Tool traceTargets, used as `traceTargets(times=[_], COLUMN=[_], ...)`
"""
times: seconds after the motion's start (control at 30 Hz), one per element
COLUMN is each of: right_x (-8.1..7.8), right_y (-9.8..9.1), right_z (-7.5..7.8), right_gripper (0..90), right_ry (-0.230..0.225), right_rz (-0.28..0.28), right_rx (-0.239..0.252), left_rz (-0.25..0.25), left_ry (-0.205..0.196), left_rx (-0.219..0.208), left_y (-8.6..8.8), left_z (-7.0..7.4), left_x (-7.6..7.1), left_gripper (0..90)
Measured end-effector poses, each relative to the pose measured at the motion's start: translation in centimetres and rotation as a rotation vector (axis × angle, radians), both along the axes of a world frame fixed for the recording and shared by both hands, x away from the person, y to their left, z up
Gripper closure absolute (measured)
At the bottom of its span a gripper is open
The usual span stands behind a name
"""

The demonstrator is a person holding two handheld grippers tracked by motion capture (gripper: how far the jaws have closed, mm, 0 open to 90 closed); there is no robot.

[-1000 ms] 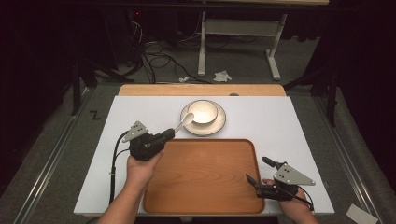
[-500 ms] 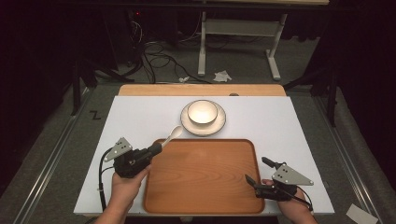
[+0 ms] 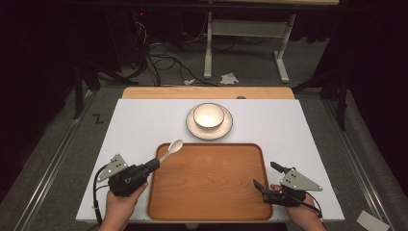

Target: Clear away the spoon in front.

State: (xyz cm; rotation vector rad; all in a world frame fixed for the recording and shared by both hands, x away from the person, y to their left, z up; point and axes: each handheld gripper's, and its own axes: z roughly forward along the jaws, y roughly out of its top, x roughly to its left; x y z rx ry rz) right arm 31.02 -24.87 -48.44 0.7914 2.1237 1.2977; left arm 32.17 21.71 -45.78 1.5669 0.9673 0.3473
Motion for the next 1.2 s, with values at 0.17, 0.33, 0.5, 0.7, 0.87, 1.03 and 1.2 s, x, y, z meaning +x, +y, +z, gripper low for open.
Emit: traceTargets(times=[0.17, 0.33, 0.5, 0.7, 0.87, 1.03, 1.2], right_x=[0.1, 0.0, 0.1, 0.2, 0.2, 0.2, 0.2], right_y=[-0.1, -0.1, 0.0, 0.1, 0.3, 0.3, 0.2], right_z=[-0.1, -0.1, -0.1, -0.2, -0.2, -0.3, -0.3], right_gripper=[16.3, 16.3, 16.3, 16.3, 16.3, 16.3, 16.3], right_ry=[0.001, 0.001, 0.008, 0.013, 0.010, 0.009, 0.010], right_rz=[-0.019, -0.020, -0.026, -0.030, -0.031, -0.035, -0.035], right_rx=[-0.002, -0.004, -0.008, -0.017, -0.024, -0.029, -0.024], left_rz=[0.001, -0.006, -0.015, -0.041, -0.046, -0.056, -0.077], left_ry=[-0.004, -0.011, -0.026, -0.008, -0.002, 0.005, 0.013], left_rx=[0.018, 0.019, 0.016, 0.004, 0.048, 0.071, 0.095], left_y=[0.9, 1.3, 1.3, 1.4, 0.7, 0.0, -0.7], left_z=[-0.2, -0.6, -1.4, -2.6, -3.2, -3.7, -4.1], left_x=[-0.9, -1.8, -3.0, -3.7, -3.7, -3.5, -3.3], left_gripper=[86.1, 86.1, 86.0, 86.0, 86.0, 86.0, 85.7])
